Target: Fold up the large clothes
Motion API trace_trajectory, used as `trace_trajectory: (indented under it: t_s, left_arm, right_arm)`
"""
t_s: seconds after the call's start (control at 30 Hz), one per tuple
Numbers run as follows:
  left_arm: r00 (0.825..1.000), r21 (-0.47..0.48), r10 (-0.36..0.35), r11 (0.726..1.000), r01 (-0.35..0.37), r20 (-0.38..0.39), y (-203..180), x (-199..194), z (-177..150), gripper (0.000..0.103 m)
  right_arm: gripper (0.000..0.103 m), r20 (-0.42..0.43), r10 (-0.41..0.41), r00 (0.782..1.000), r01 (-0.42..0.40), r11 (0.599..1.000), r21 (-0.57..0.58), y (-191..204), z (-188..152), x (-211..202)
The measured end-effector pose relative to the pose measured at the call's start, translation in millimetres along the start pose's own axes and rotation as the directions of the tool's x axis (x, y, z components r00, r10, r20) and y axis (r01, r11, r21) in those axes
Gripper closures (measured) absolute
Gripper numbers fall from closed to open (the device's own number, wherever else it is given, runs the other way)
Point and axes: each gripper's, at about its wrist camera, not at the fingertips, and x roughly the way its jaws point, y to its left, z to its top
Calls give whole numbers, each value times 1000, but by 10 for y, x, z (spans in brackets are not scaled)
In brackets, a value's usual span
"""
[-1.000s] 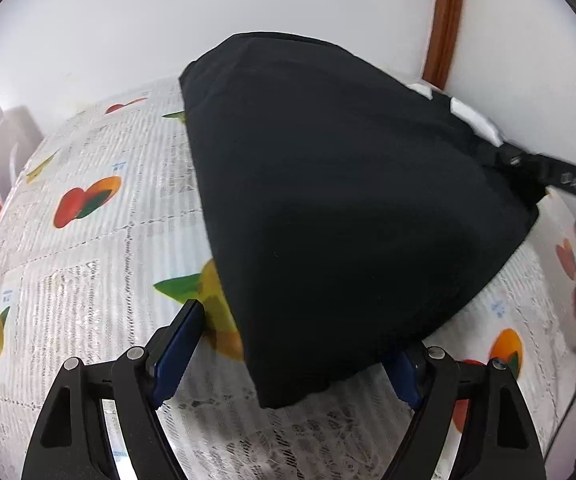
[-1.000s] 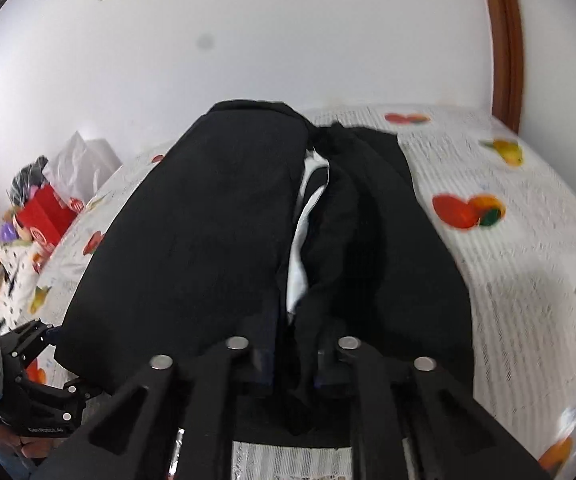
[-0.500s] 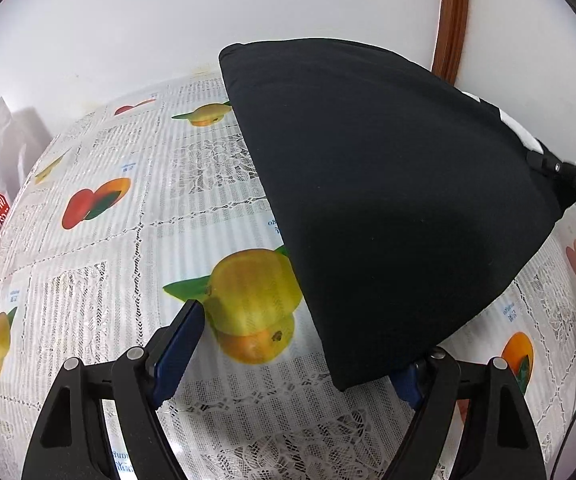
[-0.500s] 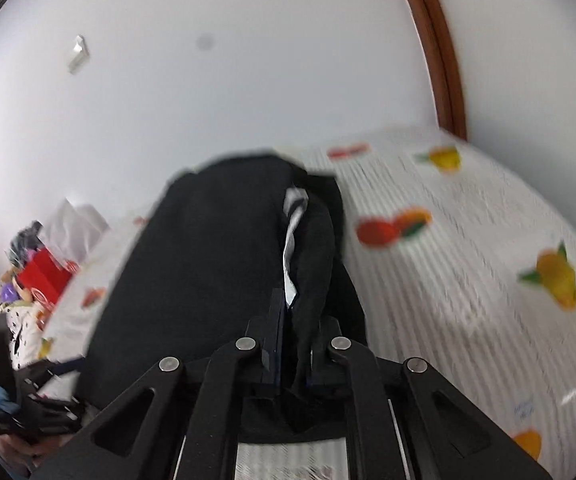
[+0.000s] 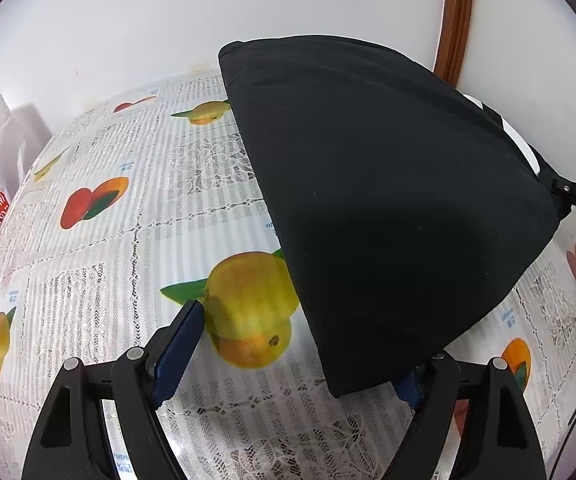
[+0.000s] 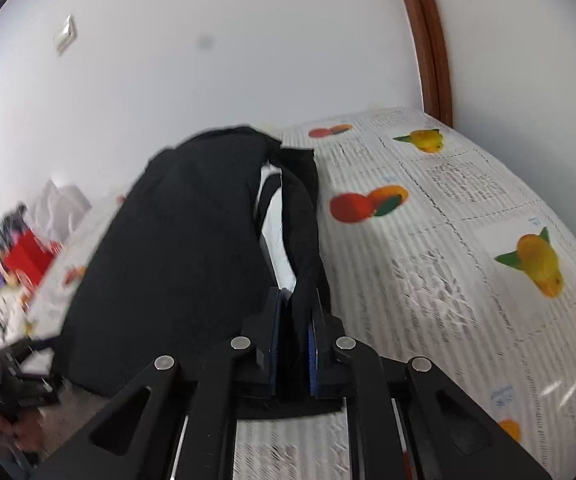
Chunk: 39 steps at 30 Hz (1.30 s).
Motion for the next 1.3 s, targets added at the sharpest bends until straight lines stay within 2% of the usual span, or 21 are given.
trace_trajectory:
  t_s: [0.13,0.27,0.33,0.4,0.43,0.5,0.57,0.63,0.67,0.7,0.73,0.8,0.87,0.97,1.2,1.23,1.3]
  left_arm:
    - [1000,0,-27,1000,27,-2,1,-45,-43,23]
    - [999,2,-50,999,50,7,-11,-91,-89,23]
    - [999,9,-51,999,50,9,-24,-114,-108,23]
    - [998,18,-53,998,53,14,-31,-142,-120,23]
    - [999,22,-52,998,51,17,-30,-152,-122,23]
    - [999,26,-43,999,43,16,-26,-128,-117,23]
    - [1000,11,-30,999,30,4,9,-98,-134,22]
    - [1000,2,-29,1000,29,11,21,-84,-123,22]
    - [1000,3,-25,1000,25,12,18,-78,-119,21]
    - [1000,3,-20,1000,20,12,12,-72,-122,21]
    - [1000,5,-17,1000,17,13,3,-67,-124,21]
    - [1000,4,-20,1000,20,14,7,-62,-126,21]
    - [1000,4,-23,1000,23,15,16,-61,-131,21]
    - [1000,-1,-23,1000,23,14,27,-64,-140,21]
    - [998,-11,-52,999,52,22,53,-148,-186,25]
    - [998,-11,-55,998,56,25,58,-161,-194,26]
    - [997,-10,-64,998,65,31,49,-178,-197,29]
  right_arm:
    - [88,42,-34,999,36,998,-58,40,-9,-272]
    - [82,62,-3,998,11,992,-125,156,1,-395]
    - [82,50,23,998,-15,987,-161,240,-3,-360]
    - [77,21,21,1000,-16,981,-194,313,-12,-260]
    - [72,5,8,1000,-7,980,-198,313,-14,-183]
    - [65,-26,-13,1000,8,986,-165,241,-11,-74]
    - [64,-59,37,998,-43,993,-108,107,-9,-16]
    - [64,-79,81,994,-88,991,-96,38,-17,-21]
    - [71,-92,106,990,-115,988,-103,14,-20,-31]
    - [79,-100,129,987,-140,984,-108,-17,-24,-48]
    - [99,-107,139,984,-151,983,-107,-47,-30,-57]
    - [99,-109,193,975,-202,976,-86,-129,-35,-98]
    - [101,-82,207,975,-214,974,-78,-166,-50,-207]
    - [102,-55,162,985,-167,982,-94,-154,-81,-303]
    - [101,-90,86,992,-94,991,-91,-224,-209,-465]
    - [99,-88,79,993,-87,993,-86,-243,-236,-519]
    - [87,-97,65,993,-72,994,-79,-267,-286,-555]
